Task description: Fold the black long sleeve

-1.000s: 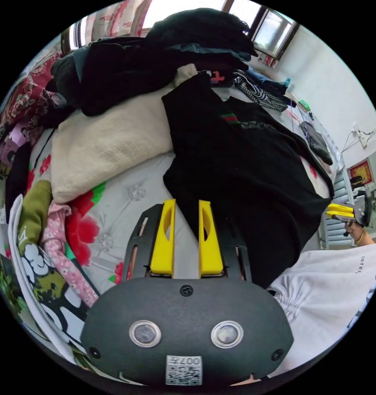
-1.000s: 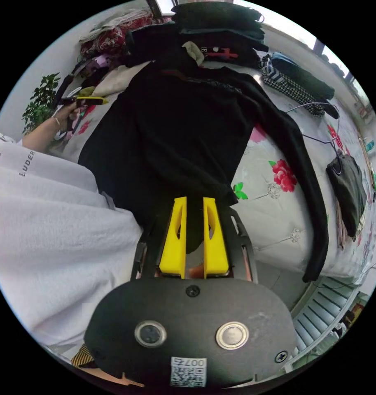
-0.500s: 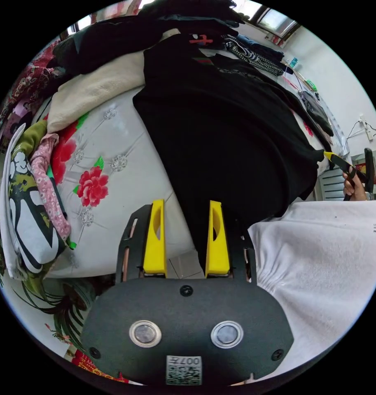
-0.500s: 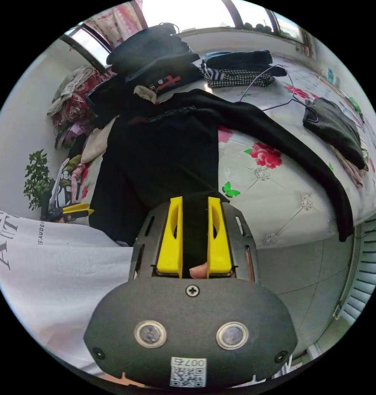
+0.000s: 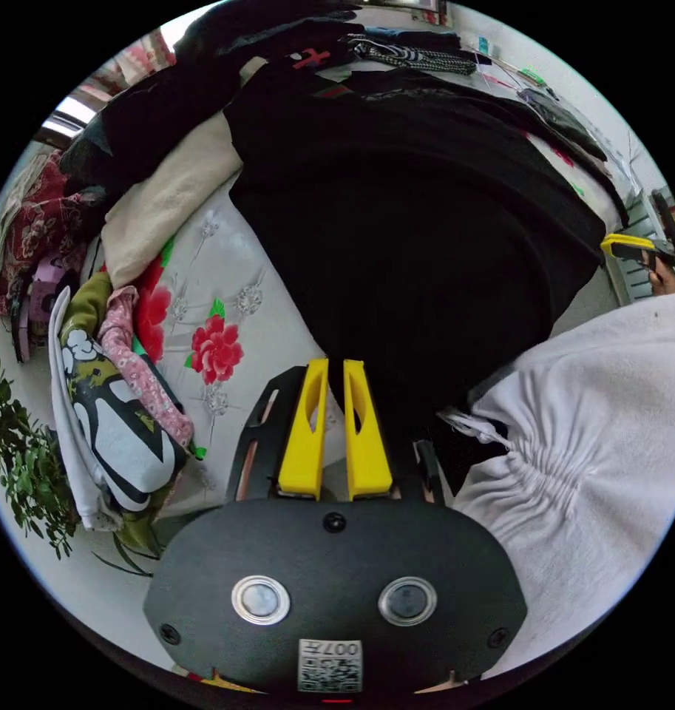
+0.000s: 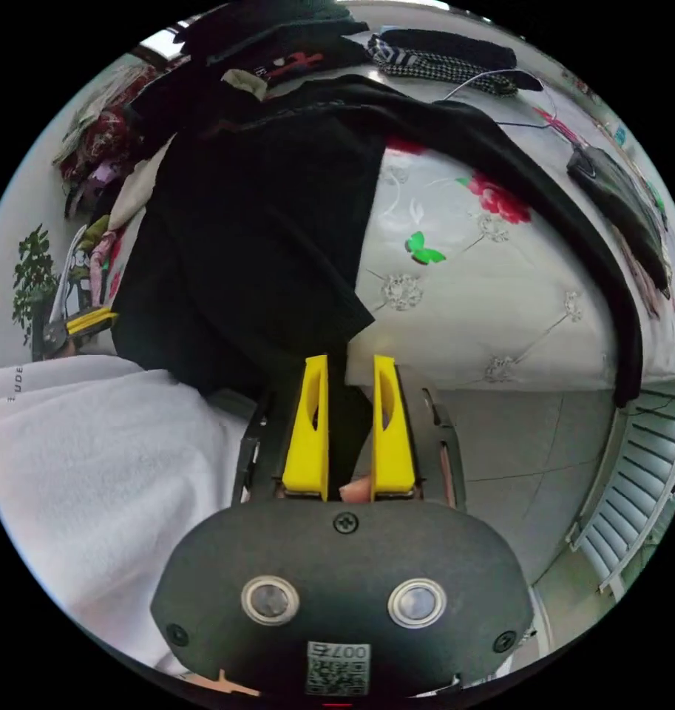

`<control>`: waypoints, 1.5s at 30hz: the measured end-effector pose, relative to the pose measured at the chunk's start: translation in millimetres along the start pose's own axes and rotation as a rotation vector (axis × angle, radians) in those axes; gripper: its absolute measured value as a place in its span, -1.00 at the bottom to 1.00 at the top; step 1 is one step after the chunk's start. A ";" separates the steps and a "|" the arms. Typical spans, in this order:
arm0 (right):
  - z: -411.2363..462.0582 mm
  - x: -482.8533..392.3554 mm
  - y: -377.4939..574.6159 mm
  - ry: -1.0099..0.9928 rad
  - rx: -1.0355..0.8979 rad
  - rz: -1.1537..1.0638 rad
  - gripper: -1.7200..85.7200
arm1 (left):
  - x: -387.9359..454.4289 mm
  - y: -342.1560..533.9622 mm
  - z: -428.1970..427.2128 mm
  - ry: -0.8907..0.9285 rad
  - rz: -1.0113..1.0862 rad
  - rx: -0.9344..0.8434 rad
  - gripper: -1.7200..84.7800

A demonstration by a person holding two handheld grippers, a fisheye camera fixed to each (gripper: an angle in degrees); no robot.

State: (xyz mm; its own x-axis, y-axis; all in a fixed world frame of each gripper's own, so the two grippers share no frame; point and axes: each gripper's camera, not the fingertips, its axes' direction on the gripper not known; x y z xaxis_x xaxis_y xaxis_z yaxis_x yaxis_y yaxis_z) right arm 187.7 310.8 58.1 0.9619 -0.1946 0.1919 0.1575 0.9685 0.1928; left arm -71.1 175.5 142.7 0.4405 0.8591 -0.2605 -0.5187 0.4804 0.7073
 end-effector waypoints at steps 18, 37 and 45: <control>-73.1 274.7 36.4 0.235 0.261 0.491 -0.77 | -28.2 87.3 -41.9 0.249 -0.650 0.082 -0.87; -247.3 -106.0 12.9 -0.639 0.891 -0.926 -0.86 | 12.8 94.5 -62.9 0.253 -0.644 0.225 -0.88; -68.7 -262.5 24.4 -0.410 0.314 -1.062 -0.85 | -14.6 130.7 -44.7 0.315 -0.618 0.261 -0.82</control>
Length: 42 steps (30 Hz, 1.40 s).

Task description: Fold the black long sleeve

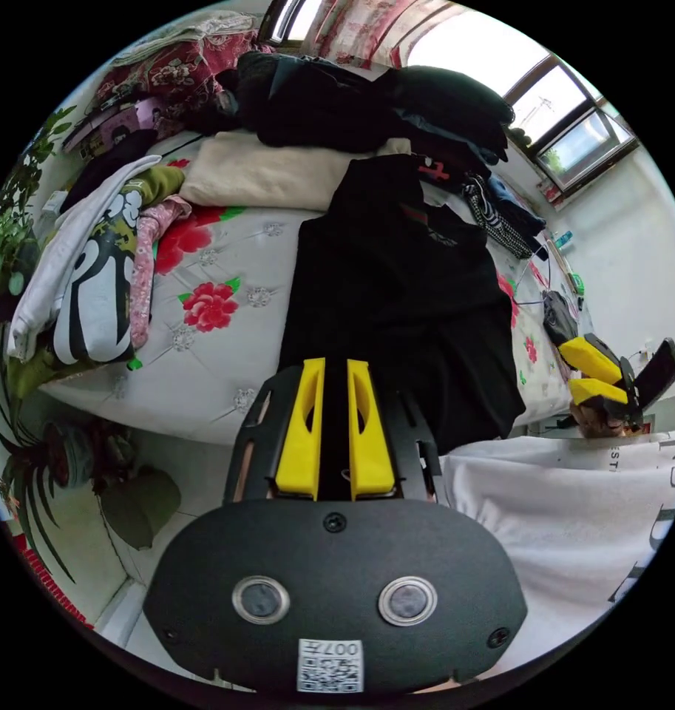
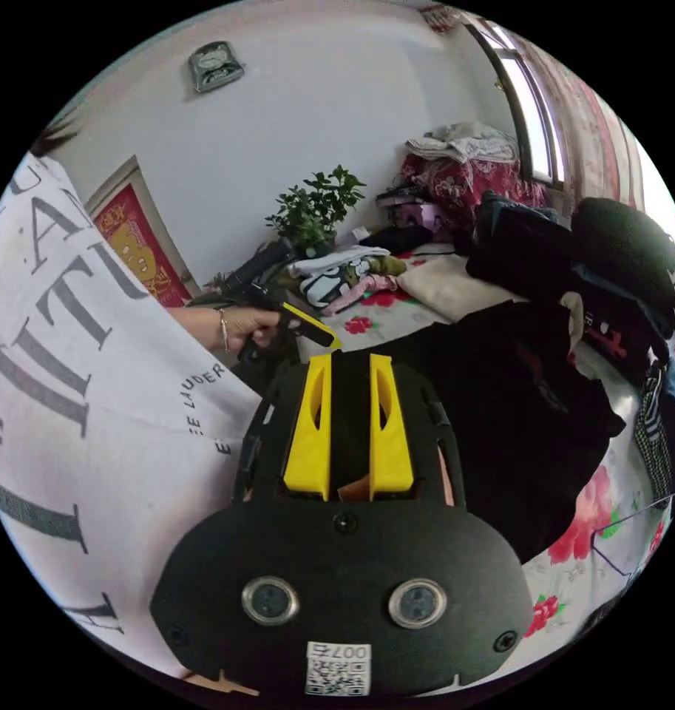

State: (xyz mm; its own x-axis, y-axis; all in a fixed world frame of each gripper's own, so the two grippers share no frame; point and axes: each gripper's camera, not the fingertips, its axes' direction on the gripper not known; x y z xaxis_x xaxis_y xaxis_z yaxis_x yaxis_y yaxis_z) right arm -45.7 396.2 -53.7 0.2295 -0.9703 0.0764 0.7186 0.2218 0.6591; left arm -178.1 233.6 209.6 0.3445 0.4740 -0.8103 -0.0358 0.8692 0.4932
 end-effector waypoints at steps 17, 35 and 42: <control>131.8 171.3 -11.1 0.484 -0.630 0.259 -0.85 | 57.2 -38.8 88.7 -0.087 0.553 -0.281 -0.82; 102.1 175.1 0.3 0.398 -0.637 0.309 -0.92 | 69.9 40.0 43.9 -0.345 0.813 -0.190 -0.88; 59.2 212.9 -25.9 0.443 -0.334 0.425 -0.87 | 52.1 8.7 30.0 -0.243 0.634 -0.045 -0.81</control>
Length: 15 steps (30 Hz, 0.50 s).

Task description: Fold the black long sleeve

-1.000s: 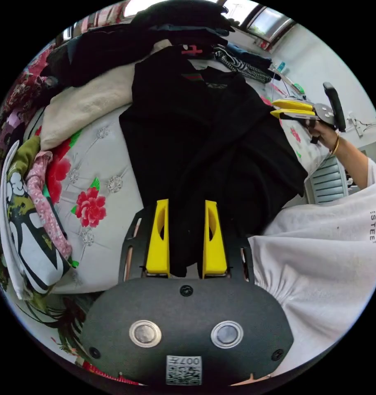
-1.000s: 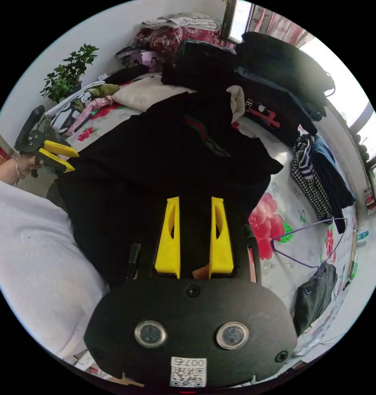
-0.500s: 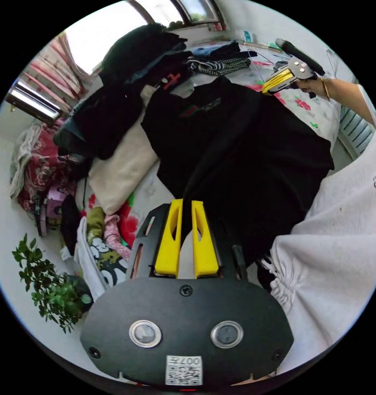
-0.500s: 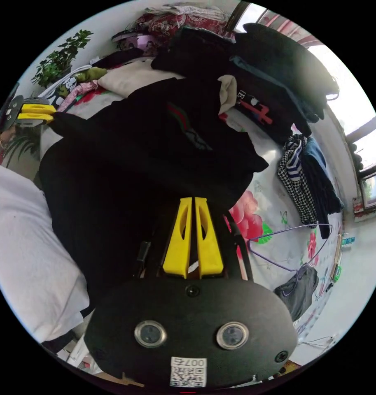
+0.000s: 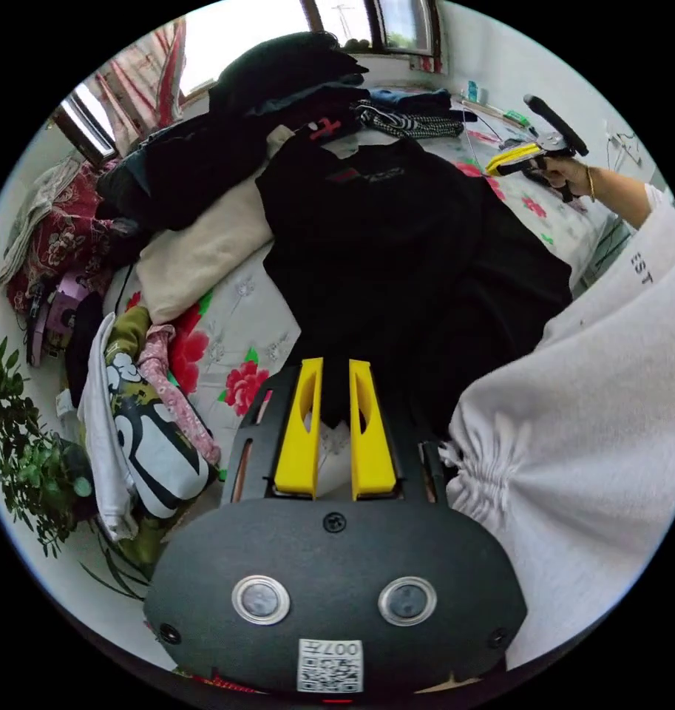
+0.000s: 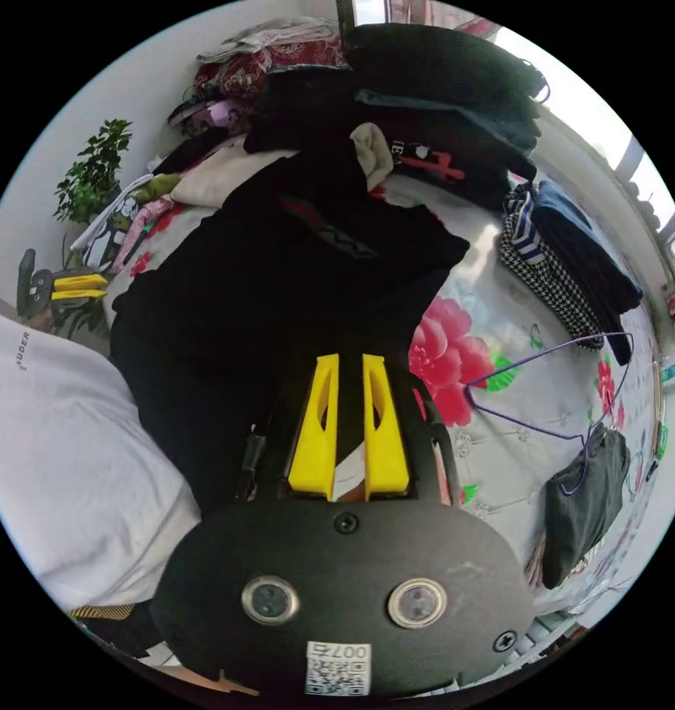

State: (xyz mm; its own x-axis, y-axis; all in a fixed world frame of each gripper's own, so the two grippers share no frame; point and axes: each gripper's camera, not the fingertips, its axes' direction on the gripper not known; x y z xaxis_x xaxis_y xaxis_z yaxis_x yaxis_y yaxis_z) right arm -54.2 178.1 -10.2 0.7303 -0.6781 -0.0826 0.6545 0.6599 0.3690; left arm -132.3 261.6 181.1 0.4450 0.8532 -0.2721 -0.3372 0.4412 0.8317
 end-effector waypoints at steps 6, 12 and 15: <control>48.8 28.9 -49.0 -0.010 0.038 0.177 -0.86 | -15.6 -44.5 49.3 0.109 0.000 -0.043 -0.78; 86.5 69.3 -41.6 0.148 -0.087 0.188 -0.95 | -8.1 -44.7 62.5 0.249 0.018 -0.054 -0.79; 83.8 110.1 -31.6 0.216 -0.087 0.303 -0.96 | -2.6 -46.5 62.7 0.255 0.055 -0.041 -0.79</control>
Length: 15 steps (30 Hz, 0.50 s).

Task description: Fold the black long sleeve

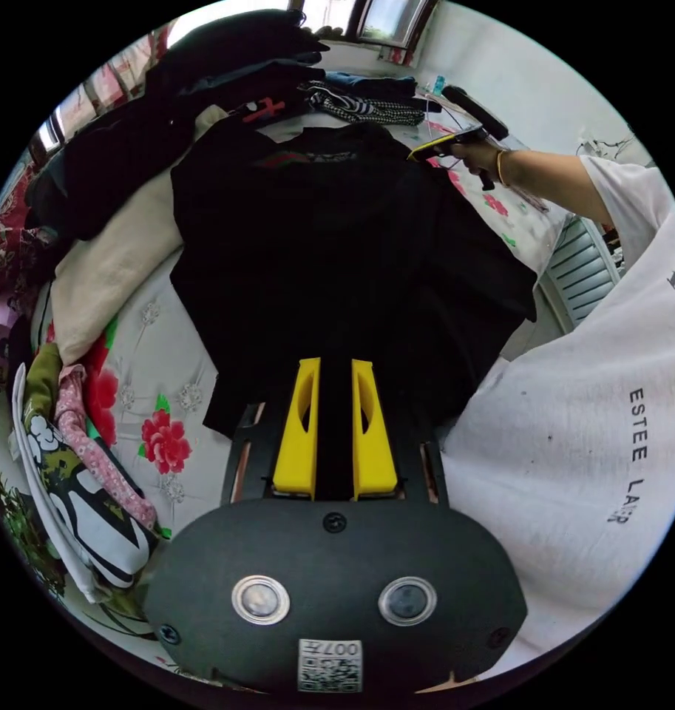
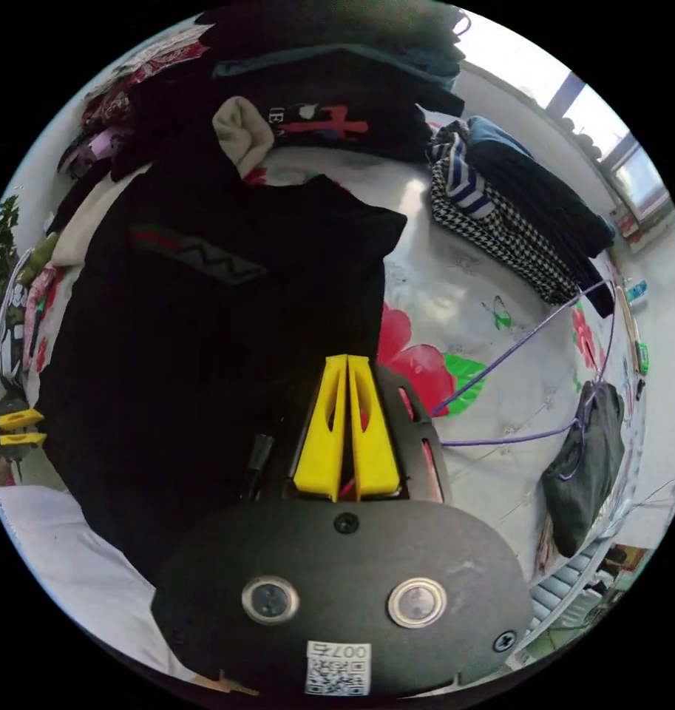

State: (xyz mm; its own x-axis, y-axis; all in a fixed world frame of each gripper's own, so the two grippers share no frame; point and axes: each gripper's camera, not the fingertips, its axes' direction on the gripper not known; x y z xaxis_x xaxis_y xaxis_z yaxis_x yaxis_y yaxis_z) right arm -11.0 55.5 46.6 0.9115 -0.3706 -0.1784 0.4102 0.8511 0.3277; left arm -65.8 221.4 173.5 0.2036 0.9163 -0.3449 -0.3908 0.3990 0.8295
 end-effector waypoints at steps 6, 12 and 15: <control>-17.8 61.7 27.4 -0.071 0.104 0.233 -0.95 | -29.7 10.9 -1.0 0.009 -0.087 0.030 -0.80; -57.5 63.0 133.0 -0.380 0.253 0.219 -0.87 | -83.5 71.3 -11.2 0.017 -0.325 0.057 -0.81; -56.6 64.9 205.4 -0.467 0.186 0.276 -0.81 | -98.7 111.1 -6.3 0.003 -0.409 0.004 -0.80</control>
State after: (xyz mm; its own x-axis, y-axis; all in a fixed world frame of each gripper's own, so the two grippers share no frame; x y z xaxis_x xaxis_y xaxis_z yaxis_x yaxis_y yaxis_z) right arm 130.7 227.3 49.8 0.8851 -0.3052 0.3514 0.1154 0.8752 0.4697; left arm -135.0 175.5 297.0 0.3390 0.6823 -0.6478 -0.2745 0.7303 0.6255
